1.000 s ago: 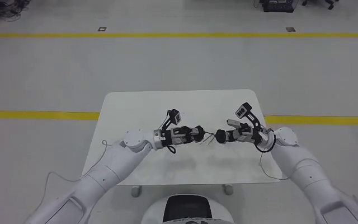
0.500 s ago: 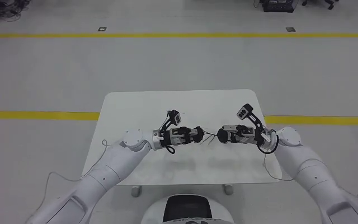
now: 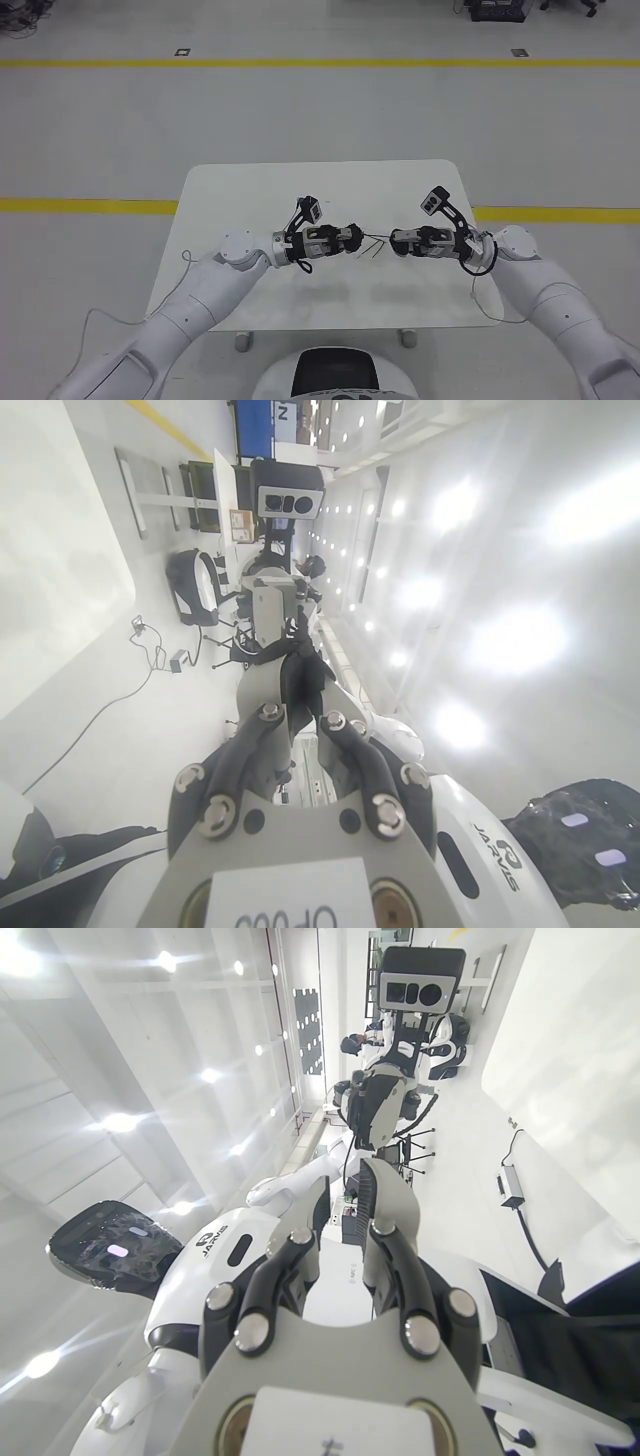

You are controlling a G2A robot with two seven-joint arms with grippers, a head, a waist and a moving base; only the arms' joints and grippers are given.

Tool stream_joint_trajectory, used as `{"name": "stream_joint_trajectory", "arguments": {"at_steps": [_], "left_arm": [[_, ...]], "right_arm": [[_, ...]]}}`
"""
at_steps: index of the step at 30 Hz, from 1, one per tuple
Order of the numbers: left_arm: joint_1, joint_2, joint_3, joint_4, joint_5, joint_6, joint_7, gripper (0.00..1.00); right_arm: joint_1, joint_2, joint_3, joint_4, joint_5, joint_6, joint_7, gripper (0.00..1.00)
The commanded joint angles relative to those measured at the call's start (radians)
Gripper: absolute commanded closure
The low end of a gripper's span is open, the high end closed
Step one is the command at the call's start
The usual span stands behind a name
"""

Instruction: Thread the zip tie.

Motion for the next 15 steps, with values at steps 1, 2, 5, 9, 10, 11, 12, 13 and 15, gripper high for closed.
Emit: {"name": "stream_joint_trajectory", "arguments": {"at_steps": [1,2,5,9,10,11,12,13,15], "left_arm": [[0.001,-0.001,-0.001,-0.001,0.001,0.001,-0.002,1.00],[0.002,-0.001,-0.001,-0.001,0.002,0.002,-0.003,1.00],[0.003,-0.001,-0.004,-0.002,0.005,0.005,-0.007,1.00],[0.006,-0.002,-0.008,-0.004,0.007,0.006,-0.008,1.00],[0.007,-0.002,-0.009,-0.005,0.007,0.006,-0.009,1.00],[0.008,-0.002,-0.009,-0.005,0.008,0.007,-0.009,1.00],[0.008,-0.002,-0.010,-0.006,0.009,0.007,-0.010,1.00],[0.009,-0.002,-0.011,-0.005,0.010,0.008,-0.008,1.00],[0.007,-0.002,-0.011,-0.006,0.027,0.004,0.001,1.00]], "right_arm": [[0.001,0.001,-0.002,0.000,0.001,0.000,0.000,0.91],[0.001,0.002,-0.003,0.000,0.002,0.000,0.000,0.92],[0.002,0.003,-0.006,0.001,0.004,0.000,0.000,0.92],[0.003,0.005,-0.008,0.001,0.005,0.000,0.000,1.00],[0.003,0.005,-0.008,0.000,0.005,0.000,0.000,1.00],[0.003,0.006,-0.008,0.000,0.005,0.000,0.000,1.00],[0.002,0.006,-0.008,0.001,0.005,0.000,0.000,1.00],[0.002,0.006,-0.008,0.001,0.005,0.000,0.000,1.00],[0.001,0.007,-0.007,0.001,0.006,0.000,0.000,1.00]]}}
